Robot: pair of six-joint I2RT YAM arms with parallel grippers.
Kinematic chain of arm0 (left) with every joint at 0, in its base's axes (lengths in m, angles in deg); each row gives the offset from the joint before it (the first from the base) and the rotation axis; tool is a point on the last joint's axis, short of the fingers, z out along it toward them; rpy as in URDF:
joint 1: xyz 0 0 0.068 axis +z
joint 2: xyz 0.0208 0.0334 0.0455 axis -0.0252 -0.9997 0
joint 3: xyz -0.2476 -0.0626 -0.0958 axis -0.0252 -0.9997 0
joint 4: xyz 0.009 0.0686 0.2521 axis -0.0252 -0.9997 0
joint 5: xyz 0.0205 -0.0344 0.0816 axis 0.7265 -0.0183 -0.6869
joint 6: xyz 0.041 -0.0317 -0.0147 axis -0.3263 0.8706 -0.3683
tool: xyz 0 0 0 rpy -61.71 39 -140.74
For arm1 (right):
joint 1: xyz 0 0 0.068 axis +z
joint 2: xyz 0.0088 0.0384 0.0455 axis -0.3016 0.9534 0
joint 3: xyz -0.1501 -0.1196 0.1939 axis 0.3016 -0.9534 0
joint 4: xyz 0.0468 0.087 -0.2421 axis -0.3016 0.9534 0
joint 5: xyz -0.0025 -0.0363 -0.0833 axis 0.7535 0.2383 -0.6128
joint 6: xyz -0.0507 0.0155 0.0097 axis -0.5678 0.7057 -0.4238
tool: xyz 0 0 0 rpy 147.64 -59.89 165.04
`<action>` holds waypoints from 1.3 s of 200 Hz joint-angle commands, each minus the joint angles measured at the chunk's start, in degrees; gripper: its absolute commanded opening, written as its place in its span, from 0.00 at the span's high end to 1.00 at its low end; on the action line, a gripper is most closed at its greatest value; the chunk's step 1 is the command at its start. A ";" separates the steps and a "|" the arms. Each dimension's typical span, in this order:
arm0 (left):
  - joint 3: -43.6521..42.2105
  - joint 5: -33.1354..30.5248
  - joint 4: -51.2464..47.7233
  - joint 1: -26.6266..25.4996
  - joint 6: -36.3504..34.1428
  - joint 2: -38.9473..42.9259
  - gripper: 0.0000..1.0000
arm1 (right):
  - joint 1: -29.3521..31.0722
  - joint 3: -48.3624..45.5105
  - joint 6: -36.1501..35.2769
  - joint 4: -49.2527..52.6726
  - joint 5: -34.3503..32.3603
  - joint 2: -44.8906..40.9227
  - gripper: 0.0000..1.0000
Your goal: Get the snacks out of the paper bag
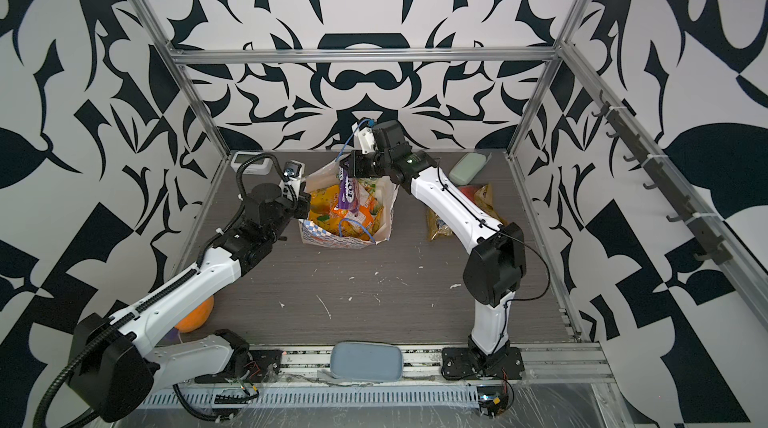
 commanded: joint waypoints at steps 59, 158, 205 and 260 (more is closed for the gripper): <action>4.84 -7.04 3.37 0.11 1.33 0.40 1.00 | -0.63 2.31 -3.62 -4.74 3.50 -7.72 1.00; 7.66 -2.82 1.18 0.11 3.89 -0.25 1.00 | 0.55 -4.71 -6.22 -7.81 3.31 -3.22 1.00; 8.24 -1.79 0.22 0.11 4.83 -0.60 1.00 | 1.92 -3.99 -6.04 -7.80 5.01 1.13 1.00; 7.88 -6.19 0.69 0.11 4.68 -1.29 1.00 | 2.44 -6.94 -7.03 -8.73 3.67 -4.77 1.00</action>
